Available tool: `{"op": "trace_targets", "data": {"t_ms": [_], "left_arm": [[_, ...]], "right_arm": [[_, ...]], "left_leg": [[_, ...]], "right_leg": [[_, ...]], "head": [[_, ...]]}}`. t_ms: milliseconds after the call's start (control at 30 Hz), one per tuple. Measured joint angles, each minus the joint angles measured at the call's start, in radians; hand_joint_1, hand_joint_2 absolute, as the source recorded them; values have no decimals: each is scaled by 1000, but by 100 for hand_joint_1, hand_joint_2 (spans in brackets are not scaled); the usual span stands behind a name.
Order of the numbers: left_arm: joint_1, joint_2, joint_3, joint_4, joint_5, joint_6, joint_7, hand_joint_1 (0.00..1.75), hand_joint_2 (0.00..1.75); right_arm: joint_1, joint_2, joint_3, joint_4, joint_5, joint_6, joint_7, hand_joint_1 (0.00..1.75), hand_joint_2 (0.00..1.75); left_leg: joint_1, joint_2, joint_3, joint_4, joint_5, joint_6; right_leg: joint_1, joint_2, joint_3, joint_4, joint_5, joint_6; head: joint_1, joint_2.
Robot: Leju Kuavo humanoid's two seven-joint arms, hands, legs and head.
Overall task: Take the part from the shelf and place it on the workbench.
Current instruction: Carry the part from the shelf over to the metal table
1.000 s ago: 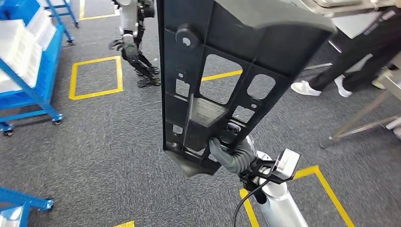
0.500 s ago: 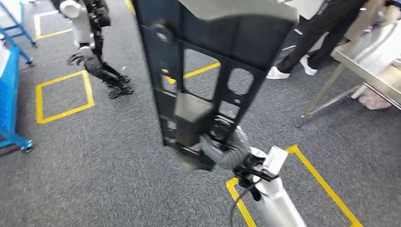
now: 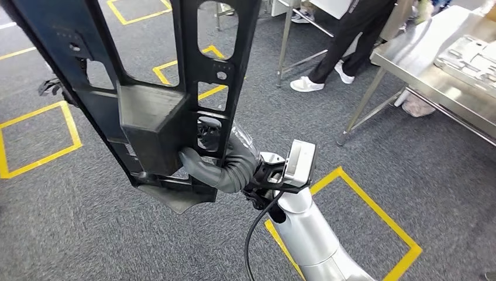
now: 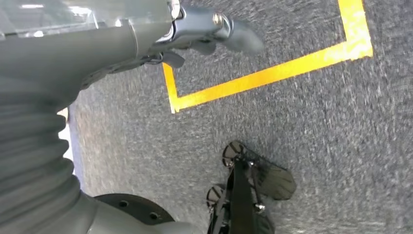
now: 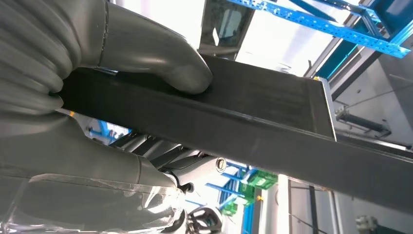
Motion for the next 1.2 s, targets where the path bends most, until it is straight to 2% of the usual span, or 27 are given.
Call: {"op": "trace_targets", "data": {"t_ms": [33,67,100,133,167,233,300,367,400,433,500,533,567,600,633,667,733,800,867,900,967,1033,1067,1100,1133,1167,1200], "left_arm": [[2,-1,1,0,-6,-2,1,0,175],[3,-2,2,0,-15,-6,0,0,175],[4,-4,-2,0,-27,-15,-4,0,175],[5,-6,-8,0,-42,-30,-14,0,175],[5,-7,-17,0,-60,-53,-29,0,175],[8,-8,-43,0,-101,-111,-59,0,175],[14,-6,-68,0,-128,-153,-71,0,175],[19,-3,-87,0,-138,-168,-73,0,175],[20,-1,-94,0,-140,-172,-73,0,175],[20,0,-101,0,-142,-174,-74,0,175],[22,1,-111,0,-147,-177,-76,0,175],[24,1,-115,0,-150,-177,-79,0,175],[27,1,-118,0,-151,-177,-81,0,175],[29,1,-121,0,-152,-177,-83,0,175],[31,1,-123,0,-152,-177,-85,0,175],[31,1,-125,0,-152,-177,-87,0,175],[32,1,-128,0,-152,-177,-89,0,175],[31,1,-130,0,-152,-177,-90,0,175],[30,1,-133,0,-152,-177,-91,0,175],[29,0,-135,0,-152,-177,-91,0,175],[28,0,-138,0,-152,-177,-92,0,175],[30,0,-139,0,-152,-177,-92,0,175],[32,0,-139,0,-152,-177,-92,0,175],[33,0,-139,0,-152,-177,-92,0,175],[33,0,-140,0,-152,-177,-92,0,175],[32,0,-140,0,-152,-177,-92,0,175],[32,0,-140,0,-153,-177,-92,0,175]], "right_arm": [[0,-1,1,0,0,0,-2,175,175],[3,-4,1,-1,-1,0,-4,175,175],[9,-14,-2,-5,-1,-2,-6,175,175],[18,-30,-8,-13,2,-7,-12,175,175],[30,-53,-17,-23,11,-18,-23,175,175],[69,-112,-45,-45,41,-64,-64,175,175],[120,-166,-74,-66,67,-111,-105,175,175],[168,-205,-90,-92,81,-130,-121,175,175],[186,-219,-94,-105,86,-133,-123,175,175],[198,-229,-96,-116,89,-134,-122,175,175],[216,-242,-97,-136,91,-136,-117,175,175],[225,-250,-97,-145,92,-137,-114,175,175],[234,-258,-99,-152,92,-137,-113,175,175],[243,-268,-102,-157,92,-137,-113,175,175],[250,-277,-106,-160,92,-137,-113,175,175],[255,-285,-110,-163,93,-137,-112,175,175],[260,-296,-115,-168,93,-137,-112,175,175],[264,-304,-118,-174,93,-137,-112,175,175],[268,-311,-122,-179,93,-137,-112,175,175],[270,-315,-124,-182,93,-137,-112,175,175],[271,-321,-128,-186,93,-138,-112,175,175],[272,-325,-129,-187,93,-138,-112,175,175],[274,-326,-129,-187,93,-138,-112,175,175],[276,-328,-129,-187,93,-138,-112,175,175],[277,-330,-130,-187,93,-138,-112,175,175],[278,-332,-130,-187,93,-138,-112,175,175],[278,-333,-130,-187,93,-139,-112,175,175]], "left_leg": [[-1,14,0,0,-1,3],[-2,29,0,0,-2,3],[-2,42,0,1,-3,4],[-2,54,1,1,-5,4],[-3,64,4,1,-7,3],[-5,76,12,1,-12,-1],[-8,92,17,2,-17,-11],[-10,114,21,0,-23,-21],[-9,108,21,7,-31,-27],[-8,90,14,30,-49,-31],[-5,38,-31,137,-110,-37],[-5,23,-65,208,-141,-38],[-5,16,-94,265,-159,-40],[-5,13,-109,290,-157,-40],[-4,11,-105,275,-136,-40],[-3,6,-83,222,-99,-39],[2,-38,-24,84,-38,-34],[3,-71,7,18,-23,-28],[0,-58,10,14,-23,-18],[1,-48,11,11,-20,-11],[4,-23,15,1,-14,3],[1,4,16,-2,-14,10],[-1,18,16,-2,-15,11],[-1,32,16,-2,-16,11],[-2,45,16,-2,-18,10],[-2,57,18,-2,-20,9],[-2,67,21,-1,-22,6]], "right_leg": [[-2,-12,-35,70,-29,3],[-5,-17,-61,122,-43,6],[-7,-20,-70,137,-37,8],[-8,-25,-56,109,-13,8],[-8,-37,-22,45,22,7],[1,-88,56,-101,73,-4],[12,-110,86,-164,82,-16],[11,-83,84,-170,87,-23],[7,-69,86,-174,90,-27],[2,-56,88,-178,93,-32],[-4,-31,90,-182,96,-38],[-4,-18,90,-181,96,-39],[-4,-4,90,-180,96,-39],[-5,10,90,-178,95,-39],[-5,25,90,-175,94,-37],[-6,39,90,-171,93,-35],[-7,66,87,-162,89,-28],[-8,88,80,-157,88,-17],[-11,107,74,-160,92,-3],[-12,104,73,-160,93,2],[-9,52,51,-117,65,9],[-10,-7,-7,4,2,14],[-12,-16,-40,71,-25,17],[-14,-20,-62,116,-36,20],[-16,-22,-65,124,-28,21],[-16,-26,-47,89,-3,21],[-16,-38,-10,20,31,18]], "head": [[1,0],[1,0],[1,0],[1,0],[1,0],[1,0],[1,0],[1,0],[1,0],[0,0],[-4,0],[-6,0],[-6,0],[-7,0],[-7,0],[-6,0],[-6,0],[-6,0],[-7,0],[-7,0],[0,0],[7,0],[7,0],[7,0],[8,0],[8,0],[8,0]]}}
